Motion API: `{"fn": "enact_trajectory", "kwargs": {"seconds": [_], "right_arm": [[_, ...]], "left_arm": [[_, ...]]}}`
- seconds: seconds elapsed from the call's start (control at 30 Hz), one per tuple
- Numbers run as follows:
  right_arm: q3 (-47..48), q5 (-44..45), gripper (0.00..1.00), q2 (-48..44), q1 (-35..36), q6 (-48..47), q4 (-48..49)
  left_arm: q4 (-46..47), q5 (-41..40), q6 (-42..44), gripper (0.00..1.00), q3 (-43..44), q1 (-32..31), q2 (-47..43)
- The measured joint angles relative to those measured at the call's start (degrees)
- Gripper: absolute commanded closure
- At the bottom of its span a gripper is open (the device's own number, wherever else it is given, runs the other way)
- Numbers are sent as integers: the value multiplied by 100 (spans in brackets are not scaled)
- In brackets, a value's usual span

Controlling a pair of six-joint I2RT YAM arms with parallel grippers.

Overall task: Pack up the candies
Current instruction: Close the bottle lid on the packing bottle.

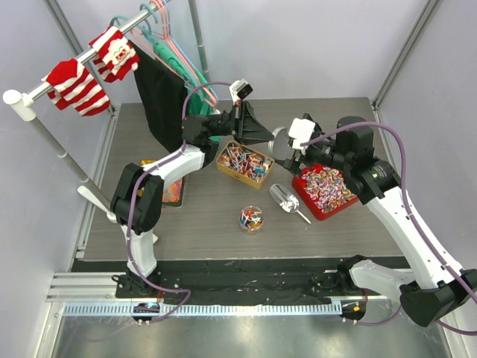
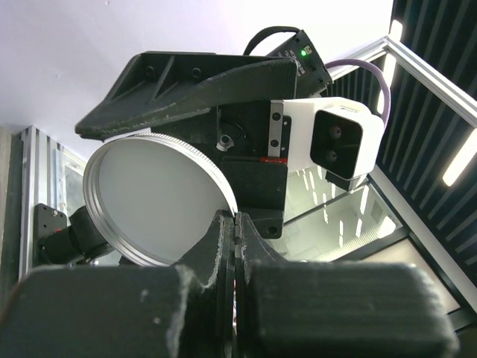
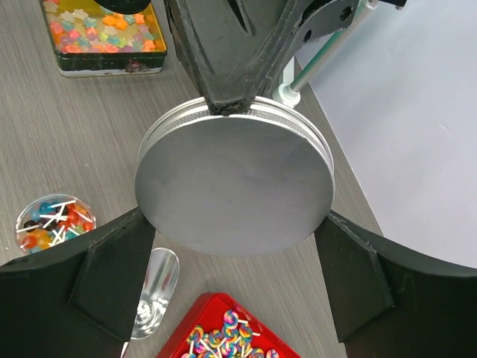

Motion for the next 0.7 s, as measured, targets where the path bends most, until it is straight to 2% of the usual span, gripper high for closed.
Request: {"fn": "enact_trajectory", "kwargs": {"seconds": [0.07,0.17,0.27,0.53,0.6,0.63,0.7], "right_arm": [[28,-57,20,0,-7,17,-28],[83,-116,23,11,-22,57,-131],[164,-173,30,35,-28,66,-251],[214,-256,40,46,-52,76,-365],[214,-260,40,46,-55,76,-382],[214,-260,41,44,-55,79,-407],[214,-258,41,44,-66,79,-459]], "left_arm": [[7,-4,-4,100,0,-4,0],[24,-2,-4,100,0,-4,0],[28,-2,-4,100,0,-4,0],[48,24,-4,100,0,-4,7],[68,33,-4,100,0,-4,17],[81,46,-4,99,2,-4,33],[111,63,-4,82,4,-4,68]]}}
